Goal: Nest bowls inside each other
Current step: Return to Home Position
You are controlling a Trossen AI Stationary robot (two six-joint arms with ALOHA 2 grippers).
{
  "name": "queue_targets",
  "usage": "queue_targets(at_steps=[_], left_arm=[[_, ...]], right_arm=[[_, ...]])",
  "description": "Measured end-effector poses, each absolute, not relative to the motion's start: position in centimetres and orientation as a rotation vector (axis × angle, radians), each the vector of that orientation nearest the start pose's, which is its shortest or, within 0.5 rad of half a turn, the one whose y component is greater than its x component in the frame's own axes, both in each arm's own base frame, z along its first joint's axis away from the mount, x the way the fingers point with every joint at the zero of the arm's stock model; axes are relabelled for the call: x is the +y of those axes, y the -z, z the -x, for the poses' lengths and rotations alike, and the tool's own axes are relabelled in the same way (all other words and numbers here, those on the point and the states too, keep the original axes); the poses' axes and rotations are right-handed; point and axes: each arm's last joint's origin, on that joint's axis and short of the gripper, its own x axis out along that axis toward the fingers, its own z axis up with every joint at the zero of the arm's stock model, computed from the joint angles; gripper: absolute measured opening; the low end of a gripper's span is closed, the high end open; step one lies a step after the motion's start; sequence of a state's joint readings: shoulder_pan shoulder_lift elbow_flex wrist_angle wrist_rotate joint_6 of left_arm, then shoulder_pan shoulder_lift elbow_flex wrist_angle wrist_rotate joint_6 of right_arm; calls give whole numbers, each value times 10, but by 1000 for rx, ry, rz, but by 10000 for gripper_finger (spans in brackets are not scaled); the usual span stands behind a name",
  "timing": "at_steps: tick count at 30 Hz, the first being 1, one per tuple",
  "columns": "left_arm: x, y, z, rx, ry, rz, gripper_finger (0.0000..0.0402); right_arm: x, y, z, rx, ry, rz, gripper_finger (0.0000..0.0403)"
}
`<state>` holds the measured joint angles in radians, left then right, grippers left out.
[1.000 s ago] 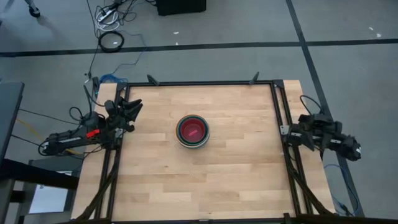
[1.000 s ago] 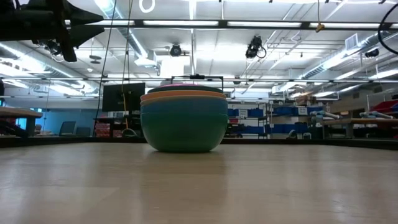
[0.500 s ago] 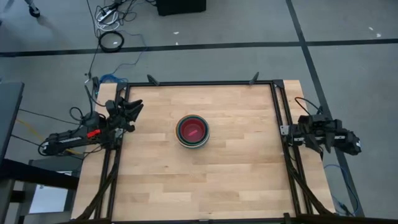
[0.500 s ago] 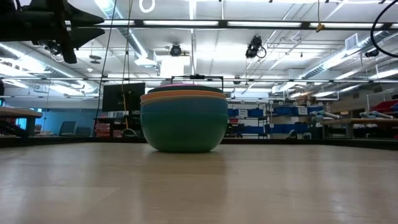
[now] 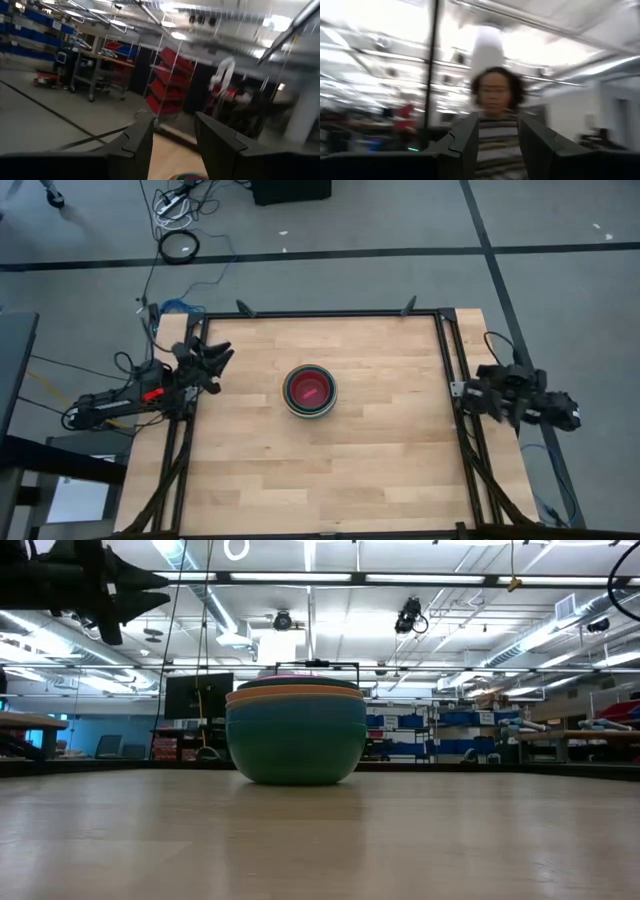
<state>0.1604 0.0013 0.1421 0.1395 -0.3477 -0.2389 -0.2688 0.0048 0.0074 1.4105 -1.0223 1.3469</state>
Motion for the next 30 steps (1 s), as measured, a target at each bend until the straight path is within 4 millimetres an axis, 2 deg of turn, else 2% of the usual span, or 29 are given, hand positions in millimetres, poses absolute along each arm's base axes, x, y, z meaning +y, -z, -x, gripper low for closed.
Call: queue_targets(at_steps=[8, 14, 18, 21, 26, 30], left_arm=[[23, -220, -80, -265, -504, 126, 152], [25, -219, -79, -259, -573, 109, 152], [25, -218, -79, -245, -590, 107, 152], [25, -218, -79, -241, -595, 106, 152], [26, -214, -80, -182, -603, 40, 152], [25, -208, -81, -111, -584, 12, 152]], right_arm=[[2, -235, -52, -347, -813, -301, 126], [-7, -238, -51, -328, -660, -270, 126], [-15, -235, -52, -340, -510, -158, 126], [-27, -227, -56, -293, -363, -142, 126], [-50, -199, -61, -126, -165, -222, 126], [-55, -195, -59, -123, -68, -187, 126]])
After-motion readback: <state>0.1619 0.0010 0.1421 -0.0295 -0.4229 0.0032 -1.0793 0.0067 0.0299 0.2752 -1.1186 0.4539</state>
